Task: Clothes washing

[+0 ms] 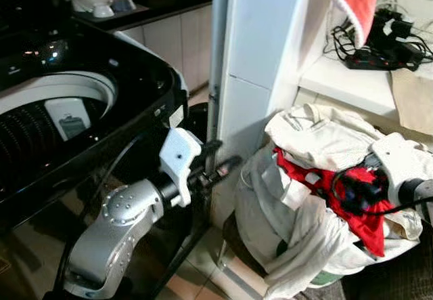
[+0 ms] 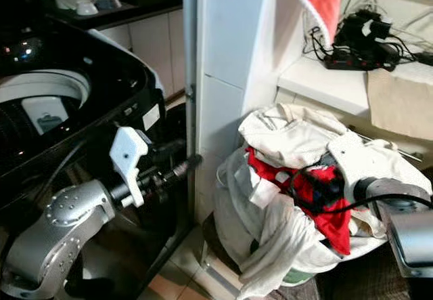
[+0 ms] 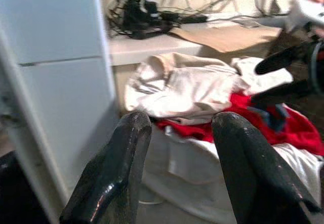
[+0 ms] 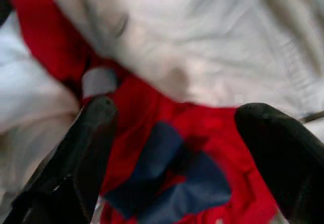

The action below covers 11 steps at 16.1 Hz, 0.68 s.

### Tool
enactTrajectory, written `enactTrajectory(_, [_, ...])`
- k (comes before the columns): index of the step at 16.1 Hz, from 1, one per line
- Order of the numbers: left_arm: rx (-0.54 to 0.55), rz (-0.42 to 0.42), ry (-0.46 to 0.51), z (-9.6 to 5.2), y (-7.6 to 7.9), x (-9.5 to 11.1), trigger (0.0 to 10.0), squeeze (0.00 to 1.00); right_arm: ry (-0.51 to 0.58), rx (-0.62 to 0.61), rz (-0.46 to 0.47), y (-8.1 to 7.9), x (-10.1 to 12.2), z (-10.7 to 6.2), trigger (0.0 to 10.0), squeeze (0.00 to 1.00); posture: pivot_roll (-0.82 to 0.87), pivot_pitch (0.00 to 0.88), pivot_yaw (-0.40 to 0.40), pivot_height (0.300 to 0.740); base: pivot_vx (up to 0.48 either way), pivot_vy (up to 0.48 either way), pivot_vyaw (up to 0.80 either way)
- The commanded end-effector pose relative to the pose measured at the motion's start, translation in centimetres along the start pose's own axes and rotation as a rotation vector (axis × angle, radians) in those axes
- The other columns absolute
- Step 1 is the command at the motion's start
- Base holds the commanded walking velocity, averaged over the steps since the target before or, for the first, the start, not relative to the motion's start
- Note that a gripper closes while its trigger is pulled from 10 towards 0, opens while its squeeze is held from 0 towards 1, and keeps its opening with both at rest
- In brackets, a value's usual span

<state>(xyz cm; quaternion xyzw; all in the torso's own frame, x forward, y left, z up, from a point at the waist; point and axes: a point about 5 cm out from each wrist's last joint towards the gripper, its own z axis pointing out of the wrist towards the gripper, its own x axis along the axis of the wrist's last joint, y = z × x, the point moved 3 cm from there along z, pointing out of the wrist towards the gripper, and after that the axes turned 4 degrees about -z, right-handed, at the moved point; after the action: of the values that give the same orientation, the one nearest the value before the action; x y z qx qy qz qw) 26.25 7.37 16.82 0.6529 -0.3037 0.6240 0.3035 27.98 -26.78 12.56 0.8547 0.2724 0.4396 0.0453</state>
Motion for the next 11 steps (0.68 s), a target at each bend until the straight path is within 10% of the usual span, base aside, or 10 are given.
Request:
enactTrajectory(1, [-0.023,0.014,0.001,0.2,0.2,0.4,10.0,0.0,-0.011,0.012,-0.01,0.2,0.0,0.2,10.0,1.0,-0.02,0.0,-0.013,0.74,0.0,0.0,0.0])
enactTrajectory(6, [-0.164,0.002,-0.059,-0.4,1.9,-0.1,10.0,0.0,-0.132,0.023,-0.011,1.5,-2.0,1.7,10.0,1.0,-0.01,0.0,-0.03,0.74,0.0,0.0,0.0])
enactTrajectory(7, [-0.181,-0.001,-0.062,-0.5,2.2,-0.1,10.0,0.0,-0.148,0.017,-0.016,1.6,-2.5,1.9,10.0,0.0,-0.01,0.0,-0.03,0.74,0.0,0.0,0.0])
enactTrajectory(8, [-0.207,-0.011,-0.072,-0.7,2.6,-0.2,10.0,0.0,-0.18,0.024,-0.011,1.6,-3.4,2.3,10.0,0.0,0.0,0.0,-0.037,0.74,0.0,0.0,0.0])
enactTrajectory(9, [-0.212,-0.012,-0.081,-0.8,2.6,-0.3,10.0,0.0,-0.197,0.04,0.009,1.4,-4.0,2.5,8.9,0.0,0.0,0.0,-0.038,0.74,0.0,0.0,0.0])
enactTrajectory(11, [-0.207,-0.015,-0.086,-0.9,2.5,-0.3,10.0,0.0,-0.205,0.048,0.033,1.4,-4.3,2.6,0.0,0.0,0.0,0.0,-0.038,0.74,0.0,0.0,0.0])
